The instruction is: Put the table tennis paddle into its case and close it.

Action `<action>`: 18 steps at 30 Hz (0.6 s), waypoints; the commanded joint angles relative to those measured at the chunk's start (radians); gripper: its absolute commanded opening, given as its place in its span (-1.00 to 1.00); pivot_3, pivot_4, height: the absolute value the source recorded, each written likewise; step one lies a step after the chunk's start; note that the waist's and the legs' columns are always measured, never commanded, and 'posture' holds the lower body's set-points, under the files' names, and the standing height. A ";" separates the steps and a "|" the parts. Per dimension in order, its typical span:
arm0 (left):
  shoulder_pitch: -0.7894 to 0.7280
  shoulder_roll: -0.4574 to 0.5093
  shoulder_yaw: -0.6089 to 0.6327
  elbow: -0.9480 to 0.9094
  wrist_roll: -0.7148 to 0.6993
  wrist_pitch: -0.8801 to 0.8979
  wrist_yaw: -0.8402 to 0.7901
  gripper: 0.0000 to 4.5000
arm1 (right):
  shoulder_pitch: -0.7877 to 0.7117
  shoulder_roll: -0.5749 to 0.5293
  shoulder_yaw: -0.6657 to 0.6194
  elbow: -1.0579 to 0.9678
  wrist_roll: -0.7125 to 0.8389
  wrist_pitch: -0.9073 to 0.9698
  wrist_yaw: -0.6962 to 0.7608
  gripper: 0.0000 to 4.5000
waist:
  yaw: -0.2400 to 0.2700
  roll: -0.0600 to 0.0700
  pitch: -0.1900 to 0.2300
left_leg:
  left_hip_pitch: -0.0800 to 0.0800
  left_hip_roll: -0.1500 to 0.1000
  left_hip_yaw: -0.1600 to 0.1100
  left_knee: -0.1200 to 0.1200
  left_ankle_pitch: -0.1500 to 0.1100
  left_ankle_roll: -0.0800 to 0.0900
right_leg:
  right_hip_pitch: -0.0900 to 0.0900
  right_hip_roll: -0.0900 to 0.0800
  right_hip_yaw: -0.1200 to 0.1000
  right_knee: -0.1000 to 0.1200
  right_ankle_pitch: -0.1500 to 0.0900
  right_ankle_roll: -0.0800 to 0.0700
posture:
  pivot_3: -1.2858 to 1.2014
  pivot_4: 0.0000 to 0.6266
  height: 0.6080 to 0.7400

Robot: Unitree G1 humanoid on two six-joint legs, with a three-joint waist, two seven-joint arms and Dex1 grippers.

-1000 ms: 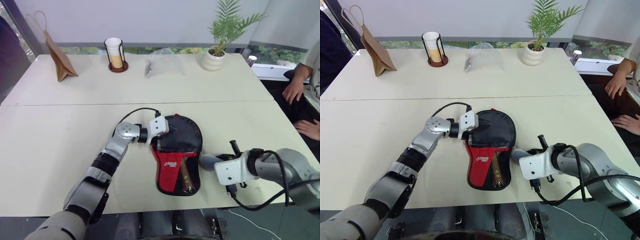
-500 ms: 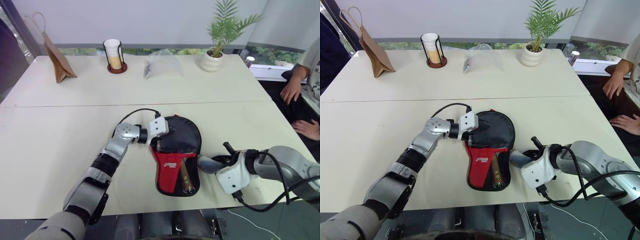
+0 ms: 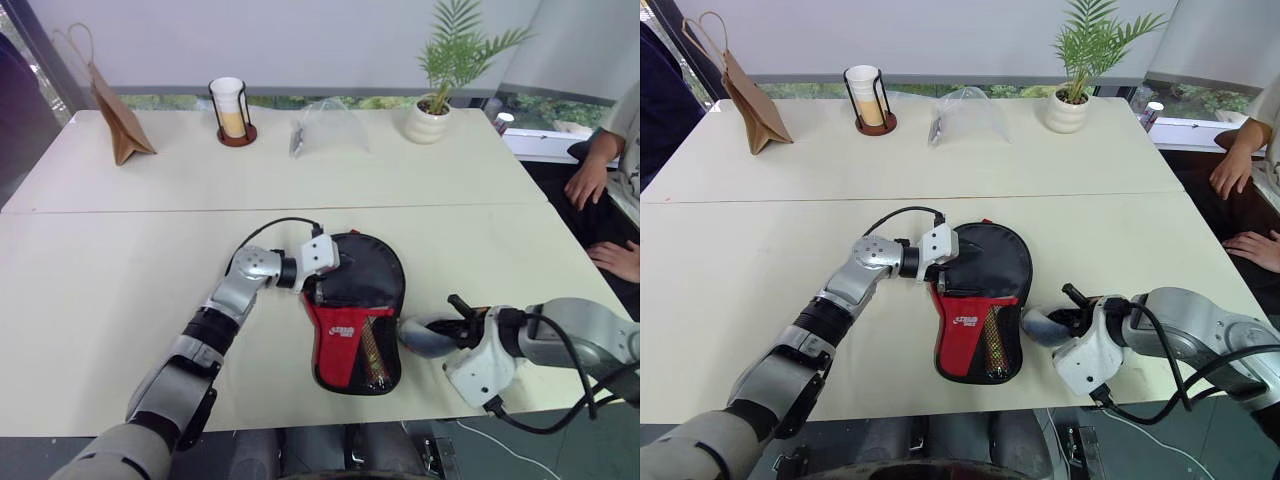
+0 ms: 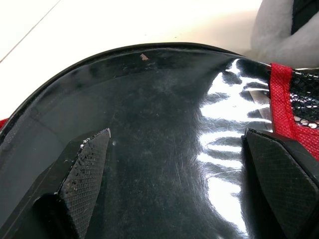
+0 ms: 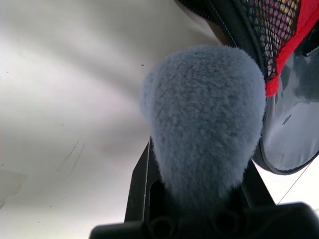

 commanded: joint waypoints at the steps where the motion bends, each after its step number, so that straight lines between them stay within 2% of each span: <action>1: 0.027 0.022 -0.040 0.056 0.074 0.029 0.029 1.00 | 0.025 -0.021 0.023 -0.031 0.053 -0.062 0.022 -0.79 | 0.001 0.000 0.000 | 0.000 0.000 0.000 0.000 0.000 0.000 | 0.000 0.000 0.000 0.000 0.000 0.000 | 0.03 -0.52 1.00; 12: 0.039 0.020 -0.052 0.046 0.074 0.028 0.031 1.00 | 0.055 -0.079 -0.003 -0.083 0.234 -0.118 0.082 -0.79 | 0.016 0.001 0.000 | 0.000 0.000 0.001 -0.003 0.000 0.000 | -0.002 0.000 0.000 -0.001 0.000 -0.001 | 0.03 -0.52 1.00; 18: 0.050 0.019 -0.058 0.030 0.070 0.034 0.034 1.00 | 0.109 -0.132 -0.025 -0.057 0.257 -0.195 0.084 -0.79 | 0.018 0.001 0.000 | 0.000 0.000 0.001 -0.003 0.000 0.000 | -0.002 0.000 0.000 -0.001 0.000 0.000 | 0.03 -0.52 1.00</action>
